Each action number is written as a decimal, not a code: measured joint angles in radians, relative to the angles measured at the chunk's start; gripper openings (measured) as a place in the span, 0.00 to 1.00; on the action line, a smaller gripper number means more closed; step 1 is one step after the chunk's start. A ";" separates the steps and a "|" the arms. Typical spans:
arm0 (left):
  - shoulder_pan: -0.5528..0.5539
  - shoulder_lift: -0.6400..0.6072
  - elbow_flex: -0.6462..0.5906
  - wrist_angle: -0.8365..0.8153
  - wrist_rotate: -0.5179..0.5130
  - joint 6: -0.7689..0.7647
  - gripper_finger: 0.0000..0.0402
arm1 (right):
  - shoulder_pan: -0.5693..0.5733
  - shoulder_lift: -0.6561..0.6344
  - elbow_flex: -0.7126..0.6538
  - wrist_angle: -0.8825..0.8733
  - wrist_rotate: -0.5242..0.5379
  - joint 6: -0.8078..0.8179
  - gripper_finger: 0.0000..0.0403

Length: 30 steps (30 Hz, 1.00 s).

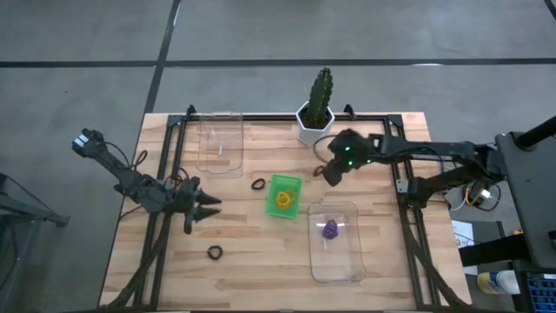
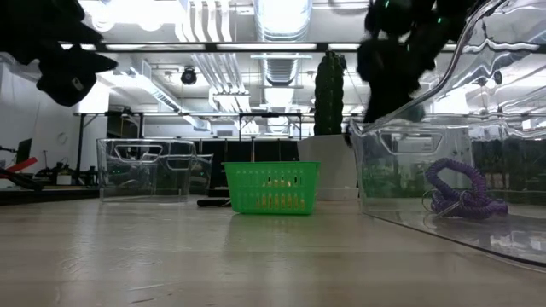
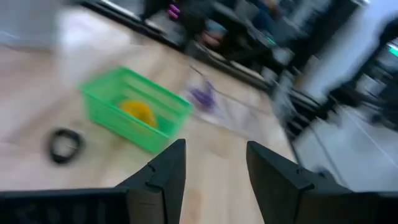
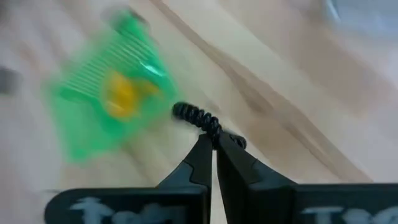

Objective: Sort spring keychains
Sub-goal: Put the top right black spring keychain into the left transparent bin

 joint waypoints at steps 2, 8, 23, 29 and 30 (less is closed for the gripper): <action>0.000 0.000 0.000 0.004 -0.081 -0.007 0.40 | 0.005 -0.049 0.001 0.088 -0.014 0.000 0.02; 0.001 0.000 0.000 0.052 -0.181 -0.012 0.40 | 0.024 -0.132 0.001 0.302 -0.015 0.011 0.02; 0.021 0.072 0.000 0.317 -0.185 0.192 0.40 | 0.140 0.122 0.199 0.569 -0.002 0.003 0.02; 0.037 0.132 0.000 0.448 -0.185 0.311 0.40 | 0.193 0.257 0.367 0.562 -0.004 -0.018 0.02; 0.039 0.142 0.000 0.466 -0.185 0.333 0.40 | 0.200 0.277 0.391 0.561 -0.004 -0.019 0.02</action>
